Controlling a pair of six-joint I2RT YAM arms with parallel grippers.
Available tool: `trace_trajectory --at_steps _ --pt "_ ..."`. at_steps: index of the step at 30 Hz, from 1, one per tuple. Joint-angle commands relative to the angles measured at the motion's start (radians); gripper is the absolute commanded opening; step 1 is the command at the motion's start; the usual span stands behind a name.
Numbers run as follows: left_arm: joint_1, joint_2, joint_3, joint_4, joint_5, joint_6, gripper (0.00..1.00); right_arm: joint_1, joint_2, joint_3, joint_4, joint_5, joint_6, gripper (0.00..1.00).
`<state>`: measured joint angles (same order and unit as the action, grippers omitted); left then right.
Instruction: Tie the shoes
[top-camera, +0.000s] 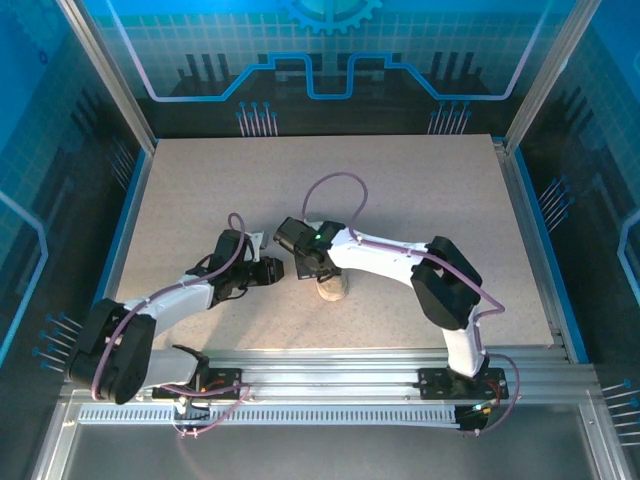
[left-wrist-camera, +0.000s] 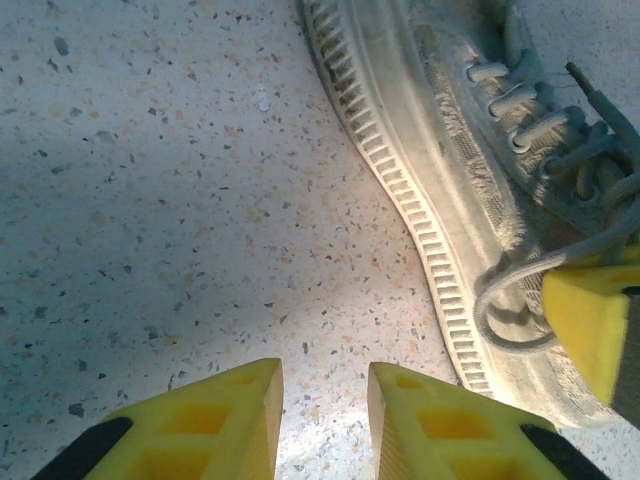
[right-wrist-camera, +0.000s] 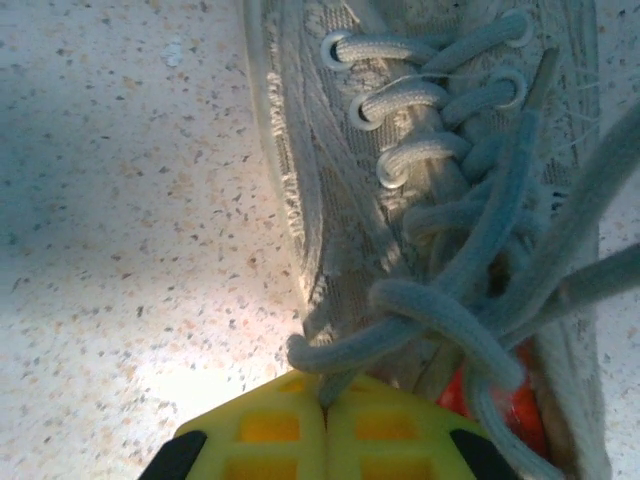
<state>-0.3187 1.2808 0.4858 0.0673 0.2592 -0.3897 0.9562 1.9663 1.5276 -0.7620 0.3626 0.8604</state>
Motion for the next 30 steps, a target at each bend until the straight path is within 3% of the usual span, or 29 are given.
trace_trajectory --at_steps 1,15,24,30 --pt "0.009 -0.039 0.008 -0.031 0.024 0.032 0.28 -0.022 -0.083 0.014 -0.046 -0.071 -0.039 0.00" --pt "0.011 -0.044 0.171 -0.097 0.132 0.110 0.33 -0.135 -0.057 0.068 -0.202 -0.318 -0.260 0.00" --pt "0.036 0.087 0.229 0.126 0.352 0.145 0.37 -0.218 -0.121 -0.120 0.041 -0.601 -0.537 0.00" --pt "0.056 0.198 0.236 0.289 0.417 0.085 0.38 -0.283 -0.144 -0.177 0.088 -0.683 -0.630 0.00"
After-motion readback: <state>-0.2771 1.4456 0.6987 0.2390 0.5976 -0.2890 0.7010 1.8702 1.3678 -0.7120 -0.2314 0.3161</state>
